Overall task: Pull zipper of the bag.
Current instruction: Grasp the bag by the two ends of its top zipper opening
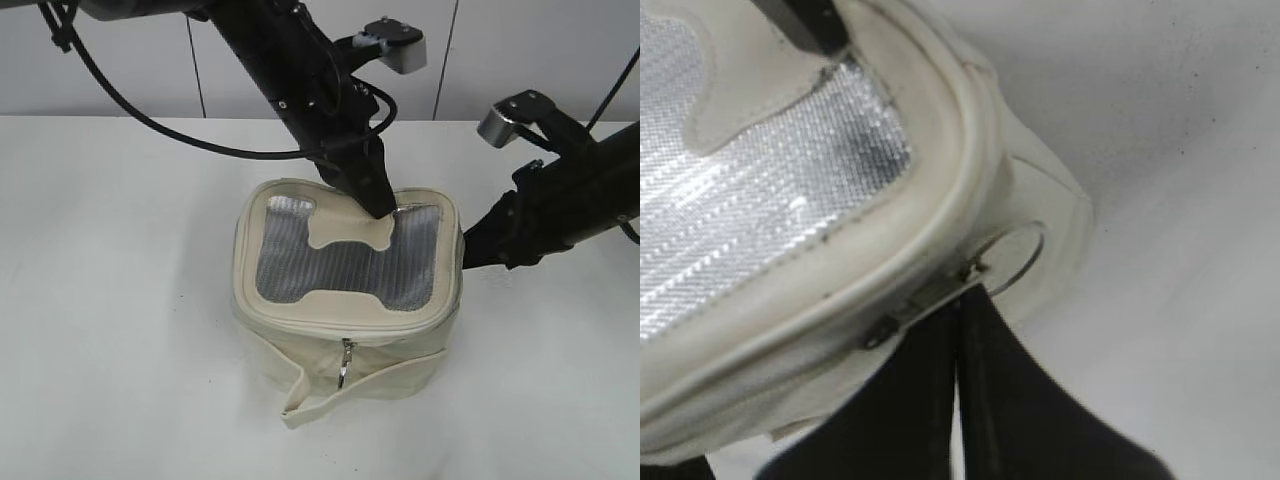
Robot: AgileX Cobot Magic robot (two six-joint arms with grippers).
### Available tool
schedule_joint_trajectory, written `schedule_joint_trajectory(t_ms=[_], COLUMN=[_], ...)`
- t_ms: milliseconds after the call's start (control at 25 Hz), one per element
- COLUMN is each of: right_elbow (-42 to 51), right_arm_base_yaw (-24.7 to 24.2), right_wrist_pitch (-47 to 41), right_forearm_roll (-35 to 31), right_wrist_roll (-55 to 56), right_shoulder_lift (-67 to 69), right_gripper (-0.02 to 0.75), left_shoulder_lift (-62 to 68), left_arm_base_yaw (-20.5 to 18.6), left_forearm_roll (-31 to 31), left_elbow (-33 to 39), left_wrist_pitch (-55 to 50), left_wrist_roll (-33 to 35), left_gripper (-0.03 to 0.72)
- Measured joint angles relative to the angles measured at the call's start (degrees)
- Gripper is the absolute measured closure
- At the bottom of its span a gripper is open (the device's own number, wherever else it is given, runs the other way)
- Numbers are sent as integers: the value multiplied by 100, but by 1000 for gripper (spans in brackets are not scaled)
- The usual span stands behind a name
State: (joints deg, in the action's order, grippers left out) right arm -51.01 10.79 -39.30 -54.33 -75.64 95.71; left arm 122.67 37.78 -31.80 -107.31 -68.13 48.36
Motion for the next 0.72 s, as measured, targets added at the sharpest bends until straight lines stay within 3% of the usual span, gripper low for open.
schedule_joint_trajectory(t_ms=[240, 720], right_elbow=[0, 0], right_arm_base_yaw=[0, 0], right_wrist_pitch=[-101, -442], right_forearm_roll=[669, 813], right_wrist_roll=[954, 1303], right_shoulder_lift=[-199, -411], right_gripper=[730, 724], left_shoulder_lift=[0, -6], left_arm_base_yaw=[43, 43], left_forearm_roll=[221, 267], left_elbow=[0, 0], left_wrist_pitch=[60, 67], left_wrist_roll=[-264, -383], left_gripper=[645, 646])
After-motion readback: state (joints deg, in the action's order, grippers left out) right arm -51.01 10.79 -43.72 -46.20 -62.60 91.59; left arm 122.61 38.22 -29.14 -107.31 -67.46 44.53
